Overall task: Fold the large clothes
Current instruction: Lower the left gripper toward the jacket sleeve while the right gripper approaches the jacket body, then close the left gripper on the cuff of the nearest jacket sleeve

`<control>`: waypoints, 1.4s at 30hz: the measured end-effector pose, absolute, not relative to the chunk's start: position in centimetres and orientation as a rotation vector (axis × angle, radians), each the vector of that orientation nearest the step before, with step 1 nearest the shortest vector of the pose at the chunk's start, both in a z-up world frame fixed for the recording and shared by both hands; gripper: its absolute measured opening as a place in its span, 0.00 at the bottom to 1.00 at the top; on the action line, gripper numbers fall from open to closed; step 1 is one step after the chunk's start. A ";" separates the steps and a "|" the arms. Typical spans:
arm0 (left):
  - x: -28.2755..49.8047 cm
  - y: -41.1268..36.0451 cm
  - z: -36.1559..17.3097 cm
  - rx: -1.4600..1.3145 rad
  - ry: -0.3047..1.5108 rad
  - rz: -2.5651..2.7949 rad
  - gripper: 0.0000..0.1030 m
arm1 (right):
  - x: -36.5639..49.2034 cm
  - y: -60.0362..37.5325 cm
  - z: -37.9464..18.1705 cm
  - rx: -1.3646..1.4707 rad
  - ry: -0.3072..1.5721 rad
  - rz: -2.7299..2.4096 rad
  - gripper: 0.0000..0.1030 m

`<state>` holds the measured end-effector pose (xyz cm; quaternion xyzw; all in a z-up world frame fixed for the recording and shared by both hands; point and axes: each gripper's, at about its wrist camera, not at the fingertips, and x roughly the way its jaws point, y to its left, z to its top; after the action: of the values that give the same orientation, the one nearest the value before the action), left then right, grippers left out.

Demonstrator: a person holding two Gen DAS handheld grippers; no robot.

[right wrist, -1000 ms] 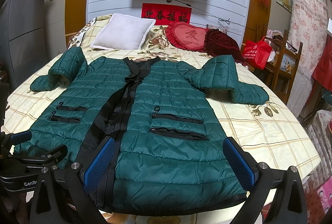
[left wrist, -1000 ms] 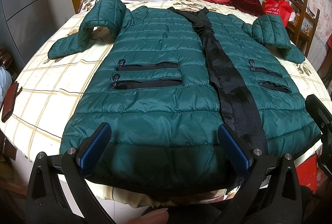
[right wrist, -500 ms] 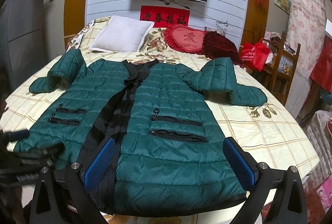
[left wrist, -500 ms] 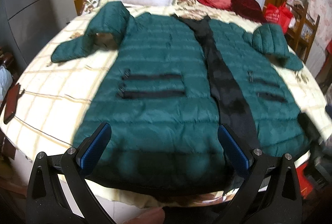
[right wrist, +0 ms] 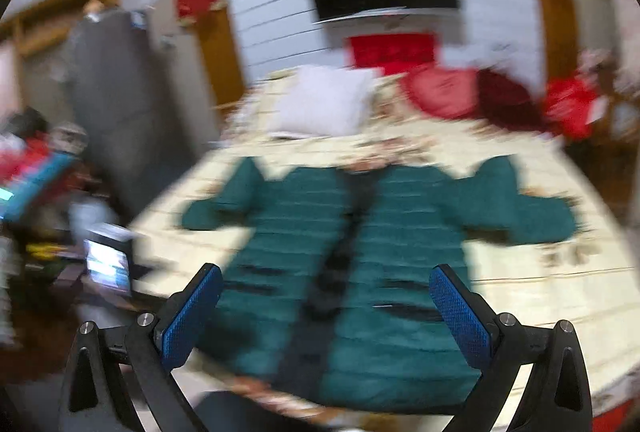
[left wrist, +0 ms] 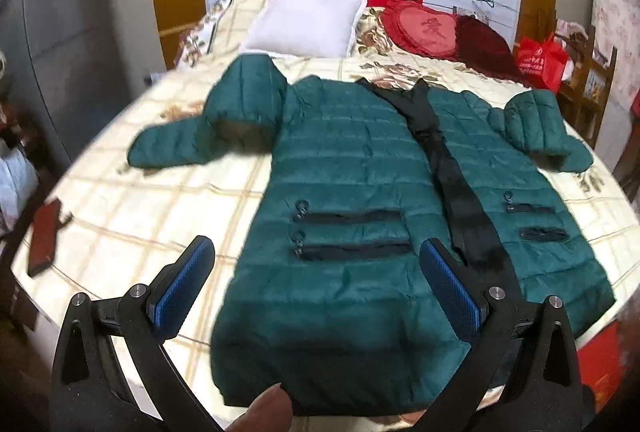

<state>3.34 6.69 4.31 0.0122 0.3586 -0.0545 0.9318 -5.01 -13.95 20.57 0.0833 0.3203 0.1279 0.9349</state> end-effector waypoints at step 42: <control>12.9 8.8 -6.1 0.024 0.986 -0.116 1.00 | 15.1 -13.8 -4.0 0.033 0.969 -0.198 1.00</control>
<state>12.90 8.79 -6.10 0.0114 0.4728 -0.0556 0.8793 15.14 -13.80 -4.05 0.0157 0.4651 -0.0948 0.8800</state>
